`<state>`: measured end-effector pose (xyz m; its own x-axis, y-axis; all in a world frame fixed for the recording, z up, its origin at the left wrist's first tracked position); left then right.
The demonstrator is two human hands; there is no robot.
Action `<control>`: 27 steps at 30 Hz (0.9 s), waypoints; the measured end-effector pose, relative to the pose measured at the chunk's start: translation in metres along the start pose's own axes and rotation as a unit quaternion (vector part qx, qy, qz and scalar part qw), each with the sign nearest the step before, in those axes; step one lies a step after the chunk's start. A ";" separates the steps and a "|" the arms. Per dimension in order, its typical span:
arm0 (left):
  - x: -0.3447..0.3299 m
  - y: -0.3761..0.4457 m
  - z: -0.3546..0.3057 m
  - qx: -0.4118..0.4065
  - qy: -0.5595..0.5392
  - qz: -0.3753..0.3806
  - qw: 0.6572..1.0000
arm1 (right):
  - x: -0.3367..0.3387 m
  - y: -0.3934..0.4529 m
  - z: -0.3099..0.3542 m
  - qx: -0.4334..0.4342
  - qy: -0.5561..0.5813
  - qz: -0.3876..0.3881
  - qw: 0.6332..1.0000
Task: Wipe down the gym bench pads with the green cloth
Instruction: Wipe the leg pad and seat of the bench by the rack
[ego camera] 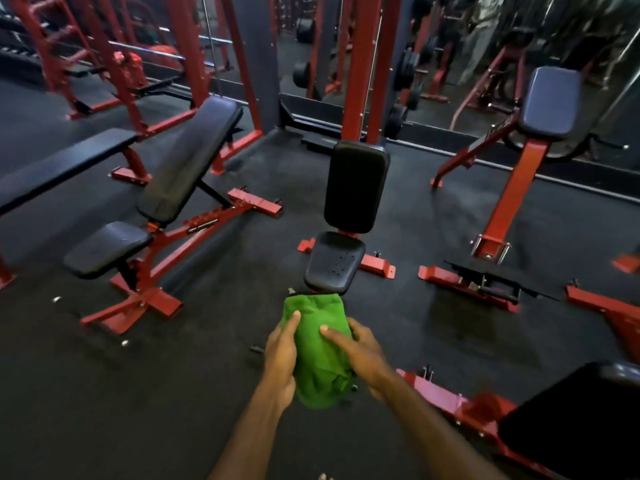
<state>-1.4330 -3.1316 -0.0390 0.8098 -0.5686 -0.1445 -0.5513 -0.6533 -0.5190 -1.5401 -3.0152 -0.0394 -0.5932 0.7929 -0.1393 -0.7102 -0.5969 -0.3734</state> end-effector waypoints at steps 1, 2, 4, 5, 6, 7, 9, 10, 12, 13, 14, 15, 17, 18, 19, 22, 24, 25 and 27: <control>-0.009 0.018 -0.009 0.002 0.000 0.002 1.000 | 0.004 0.018 0.011 0.007 -0.015 -0.009 1.000; -0.015 0.035 -0.017 -0.001 0.004 0.003 1.000 | 0.007 0.035 0.023 0.016 -0.020 -0.013 1.000; -0.027 0.072 -0.034 -0.007 0.012 0.005 1.000 | 0.011 0.072 0.046 0.033 -0.019 -0.022 0.999; -0.034 0.091 -0.043 -0.004 0.021 0.009 1.000 | 0.013 0.094 0.056 0.040 -0.025 -0.028 0.998; -0.041 0.106 -0.049 0.001 0.028 0.016 0.999 | 0.014 0.110 0.065 0.045 -0.028 -0.035 0.998; -0.048 0.120 -0.054 0.005 0.029 0.024 0.999 | 0.016 0.125 0.071 0.050 -0.037 -0.044 0.997; -0.063 0.150 -0.065 0.010 0.005 0.029 1.000 | 0.022 0.161 0.082 0.078 -0.073 -0.076 0.991; -0.074 0.171 -0.076 0.007 -0.006 0.030 1.000 | 0.025 0.184 0.094 0.106 -0.106 -0.095 0.984; -0.099 0.204 -0.098 0.005 -0.017 0.042 0.999 | 0.031 0.214 0.118 0.144 -0.167 -0.133 0.966; -0.112 0.219 -0.110 0.007 -0.024 0.046 0.999 | 0.033 0.227 0.135 0.170 -0.188 -0.144 0.957; -0.124 0.229 -0.122 0.007 -0.027 0.050 0.998 | 0.035 0.235 0.151 0.201 -0.202 -0.155 0.946; -0.139 0.243 -0.137 0.005 -0.029 0.055 0.998 | 0.038 0.247 0.170 0.228 -0.214 -0.163 0.936; -0.160 0.262 -0.164 -0.010 -0.027 0.061 0.998 | 0.041 0.266 0.199 0.268 -0.243 -0.161 0.918; -0.172 0.273 -0.180 -0.020 -0.029 0.068 0.997 | 0.044 0.279 0.214 0.282 -0.257 -0.162 0.910; -0.183 0.280 -0.194 -0.027 -0.032 0.080 0.996 | 0.048 0.290 0.225 0.288 -0.272 -0.160 0.904; -0.218 0.300 -0.228 -0.034 -0.034 0.134 0.990 | 0.056 0.324 0.251 0.291 -0.306 -0.120 0.899; -0.247 0.320 -0.243 -0.035 -0.020 0.174 0.984 | 0.068 0.353 0.264 0.289 -0.311 -0.091 0.901; -0.262 0.336 -0.247 -0.039 -0.007 0.184 0.982 | 0.079 0.373 0.270 0.287 -0.306 -0.084 0.904; -0.284 0.360 -0.255 -0.058 0.024 0.202 0.977 | 0.101 0.406 0.283 0.290 -0.284 -0.102 0.908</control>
<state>-1.9122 -3.3327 0.0304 0.5131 -0.8123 -0.2773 -0.8453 -0.4220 -0.3279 -1.9956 -3.2117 0.0548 -0.4100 0.8010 0.4362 -0.8091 -0.5402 0.2313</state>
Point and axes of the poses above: each hand's wrist, its own y-axis towards the middle knuckle, its own x-axis out of the back of the hand, z = x × y, the point moved 9 cm from there along y, towards the middle knuckle, and after that the axes turned 9 degrees about y, right-handed, at the moved point
